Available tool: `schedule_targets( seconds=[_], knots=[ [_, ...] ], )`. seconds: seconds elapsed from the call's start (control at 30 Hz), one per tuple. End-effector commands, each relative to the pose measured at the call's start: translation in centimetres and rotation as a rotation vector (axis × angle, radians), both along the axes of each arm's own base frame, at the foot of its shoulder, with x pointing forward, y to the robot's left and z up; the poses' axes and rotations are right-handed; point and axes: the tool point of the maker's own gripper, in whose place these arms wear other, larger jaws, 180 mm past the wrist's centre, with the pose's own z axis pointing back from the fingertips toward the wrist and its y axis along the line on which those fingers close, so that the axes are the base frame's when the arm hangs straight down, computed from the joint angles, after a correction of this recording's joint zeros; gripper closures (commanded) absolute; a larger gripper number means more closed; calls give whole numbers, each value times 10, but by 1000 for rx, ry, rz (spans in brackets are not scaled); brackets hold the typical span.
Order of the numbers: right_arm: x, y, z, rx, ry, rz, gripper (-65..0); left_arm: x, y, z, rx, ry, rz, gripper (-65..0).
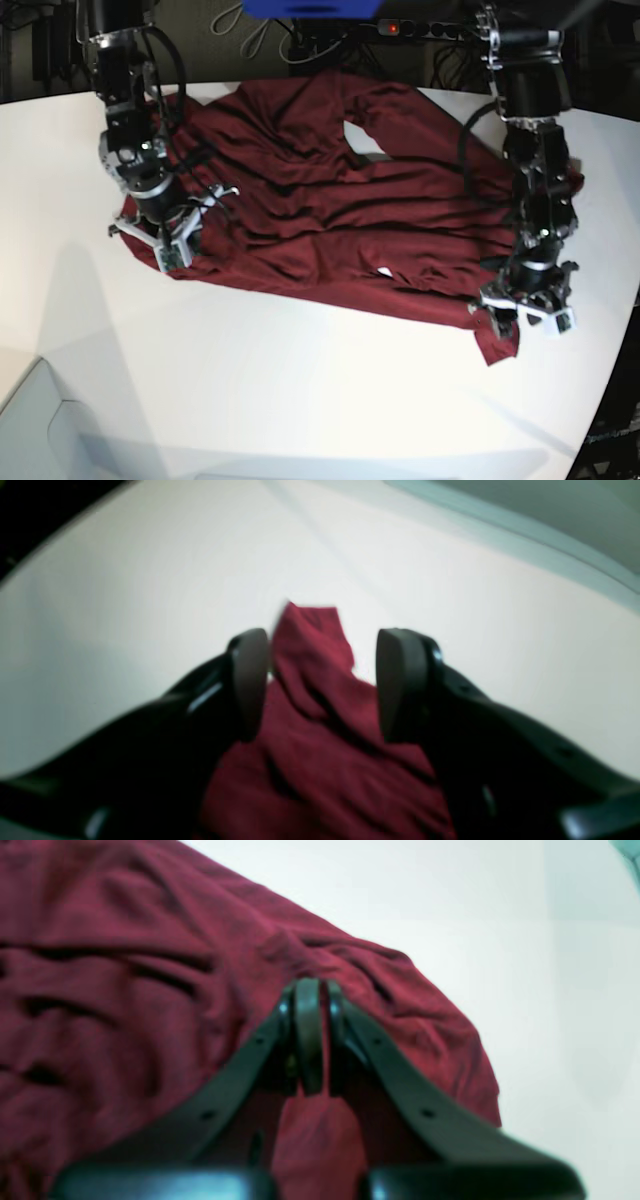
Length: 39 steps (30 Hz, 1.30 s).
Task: Layout the t-shirt on the table in an organized manner, then fold the t-shirt properly
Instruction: 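Move the left gripper back to the shirt's side edge and grasp, then slide the left gripper along the shirt edge to smooth it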
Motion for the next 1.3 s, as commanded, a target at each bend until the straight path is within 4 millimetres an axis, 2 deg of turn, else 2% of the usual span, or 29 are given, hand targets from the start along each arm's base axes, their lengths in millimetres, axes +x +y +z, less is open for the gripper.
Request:
schedule_targets(
  seconds=[0.0, 0.1, 0.27, 0.37, 0.43, 0.6, 0.67, 0.8, 0.9, 1.03, 1.2, 1.27],
  knots=[
    [18, -6, 15, -7, -57, -10, -8, -1, -2, 2, 7, -10, -5, -333],
    [37, -9, 12, -11, -49, -16, -8, -14, -7, -27, 1, 64, -17, -333],
    [59, 3, 4, -24, -24, 19, -5, -28, -1, -56, -6, 141, -3, -333],
    [68, 3, -9, -29, 16, 17, -3, -32, 3, -67, -10, 172, 5, -333],
    [76, 5, -23, -14, 58, 0, -3, -35, 13, -73, 7, 194, 11, -333],
    [81, -11, -52, -29, 152, -38, -3, -38, 22, -74, 24, 206, 18, -333],
    [84, -29, -58, -51, 174, -61, -3, -39, 26, -74, 32, 207, 20, -333],
    [99, -51, -50, -58, 169, -113, -3, -39, 31, -72, 42, 207, 24, -333],
    [116, -79, -29, -11, 126, -211, -3, -40, 31, -73, 41, 211, 23, -333],
    [119, -107, -18, 40, 97, -305, -3, -40, 29, -73, 35, 213, 18, -333],
    [126, -114, -5, 63, 49, -329, -3, -36, 22, -67, 28, 190, 9, -333],
    [132, -112, 12, 66, -11, -319, -3, -30, 16, -55, 19, 153, 6, -333]
  ],
)
